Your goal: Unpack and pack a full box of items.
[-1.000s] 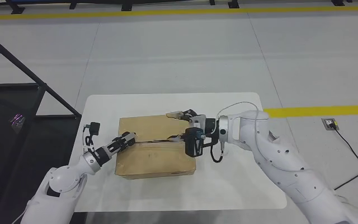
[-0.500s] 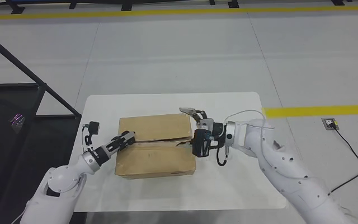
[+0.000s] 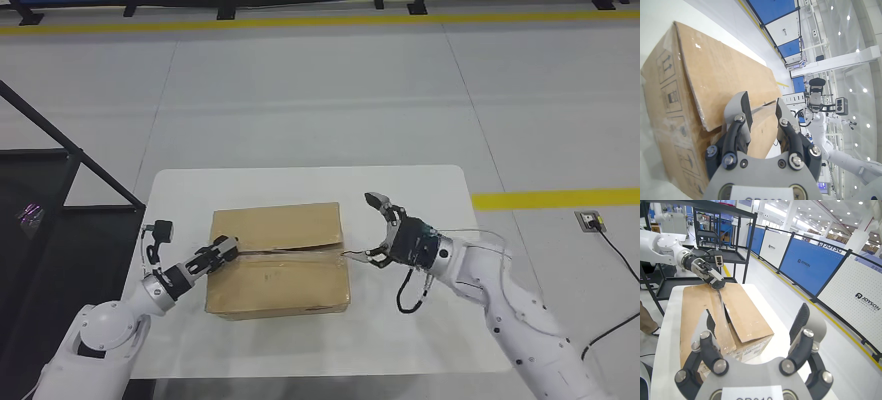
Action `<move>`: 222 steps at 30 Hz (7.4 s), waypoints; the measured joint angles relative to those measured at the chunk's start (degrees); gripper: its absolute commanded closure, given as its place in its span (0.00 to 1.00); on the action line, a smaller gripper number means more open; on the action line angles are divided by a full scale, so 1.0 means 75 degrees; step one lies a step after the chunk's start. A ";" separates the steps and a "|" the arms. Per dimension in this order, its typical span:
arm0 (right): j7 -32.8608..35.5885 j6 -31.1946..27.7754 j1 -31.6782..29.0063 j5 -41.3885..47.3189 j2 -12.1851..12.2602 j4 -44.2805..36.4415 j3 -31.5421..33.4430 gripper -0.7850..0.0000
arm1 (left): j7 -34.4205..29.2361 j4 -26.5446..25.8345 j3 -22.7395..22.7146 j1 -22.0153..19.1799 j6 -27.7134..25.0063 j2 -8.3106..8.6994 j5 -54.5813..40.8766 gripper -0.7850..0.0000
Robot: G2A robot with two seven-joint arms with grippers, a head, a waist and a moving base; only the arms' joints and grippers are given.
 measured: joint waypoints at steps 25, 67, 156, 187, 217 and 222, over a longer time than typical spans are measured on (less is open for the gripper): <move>0.4063 -0.1230 0.0076 0.8867 0.0004 0.2060 -0.0647 0.00 | 0.0008 -0.0135 -0.0028 0.0047 -0.0018 -0.0017 -0.0079 0.56; 1.0530 0.1681 0.1484 1.4122 -0.0536 0.4061 -0.1581 1.00 | -0.0014 -0.0091 0.0019 0.0007 -0.0033 -0.0054 -0.0086 0.57; 0.8036 0.1605 0.0510 1.0083 -0.0386 0.1704 -0.0137 1.00 | 0.0187 -0.0451 0.0397 -0.0211 0.0916 -0.0159 0.0635 0.57; 0.9324 0.0216 -0.0172 1.1882 -0.0248 0.1355 -0.0020 1.00 | 0.0075 -0.0689 0.0360 -0.0131 0.0781 -0.0159 0.0688 0.55; 0.8924 0.0987 0.0176 1.1838 -0.0310 0.2007 0.0046 0.69 | 0.0088 -0.0327 0.0716 -0.0498 0.0921 -0.0255 0.0656 0.56; 0.8669 0.1022 0.0108 1.1786 -0.0282 0.2031 0.0225 0.68 | 0.0053 -0.0300 0.0722 -0.0516 0.0901 -0.0259 0.0662 0.56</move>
